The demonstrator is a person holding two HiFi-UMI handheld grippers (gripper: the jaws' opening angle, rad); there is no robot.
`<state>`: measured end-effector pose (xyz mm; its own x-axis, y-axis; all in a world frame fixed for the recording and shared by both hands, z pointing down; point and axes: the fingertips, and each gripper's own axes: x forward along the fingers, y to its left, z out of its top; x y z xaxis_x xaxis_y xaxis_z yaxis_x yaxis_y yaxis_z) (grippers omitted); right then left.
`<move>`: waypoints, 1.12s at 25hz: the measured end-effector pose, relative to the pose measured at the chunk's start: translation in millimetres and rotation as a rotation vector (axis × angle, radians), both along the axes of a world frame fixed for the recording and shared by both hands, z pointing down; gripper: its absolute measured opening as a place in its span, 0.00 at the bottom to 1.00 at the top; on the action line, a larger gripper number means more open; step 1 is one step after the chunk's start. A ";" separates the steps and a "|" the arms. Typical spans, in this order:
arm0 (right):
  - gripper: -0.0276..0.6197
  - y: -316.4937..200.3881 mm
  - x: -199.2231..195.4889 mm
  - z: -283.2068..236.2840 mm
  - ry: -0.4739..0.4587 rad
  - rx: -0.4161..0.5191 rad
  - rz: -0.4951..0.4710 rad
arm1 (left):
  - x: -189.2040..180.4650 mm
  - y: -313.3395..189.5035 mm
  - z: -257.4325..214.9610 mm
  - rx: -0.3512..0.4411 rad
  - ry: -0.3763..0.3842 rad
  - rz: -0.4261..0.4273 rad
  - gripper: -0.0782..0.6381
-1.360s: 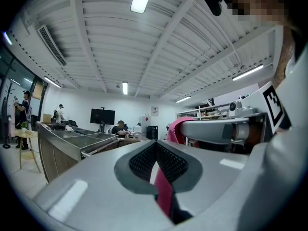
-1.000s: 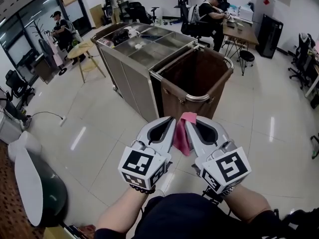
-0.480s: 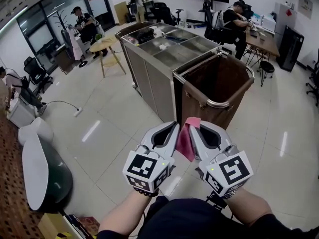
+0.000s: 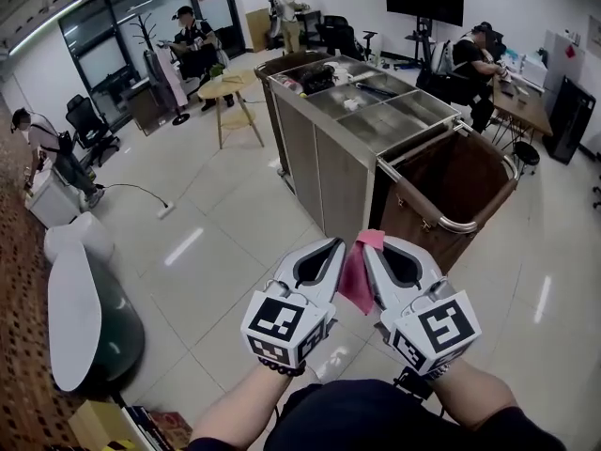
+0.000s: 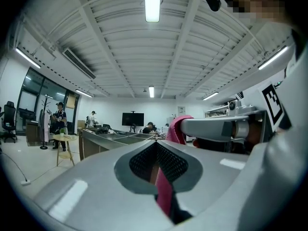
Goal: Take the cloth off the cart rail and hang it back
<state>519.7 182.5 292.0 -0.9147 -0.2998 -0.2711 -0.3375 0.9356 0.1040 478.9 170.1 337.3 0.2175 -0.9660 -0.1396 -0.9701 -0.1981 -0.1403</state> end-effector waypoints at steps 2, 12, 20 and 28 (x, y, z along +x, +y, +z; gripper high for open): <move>0.05 2.6 -24.4 -2.7 0.003 0.006 -0.011 | -24.8 2.9 -0.8 0.004 -0.004 -0.008 0.11; 0.05 16.5 -175.0 -9.3 0.030 -0.017 -0.049 | -176.5 27.5 -19.3 0.038 0.033 -0.054 0.11; 0.05 17.1 -273.6 -6.2 0.053 -0.030 -0.089 | -275.5 37.9 -14.0 0.025 0.056 -0.105 0.11; 0.05 -7.2 -332.4 1.9 0.083 -0.046 -0.146 | -329.5 23.1 -7.8 0.024 0.078 -0.166 0.11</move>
<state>187.4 175.3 293.9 -0.9681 -0.1726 -0.1818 -0.1898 0.9784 0.0822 149.4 193.2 329.5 0.0425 -0.9840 -0.1729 -0.9973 -0.0315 -0.0657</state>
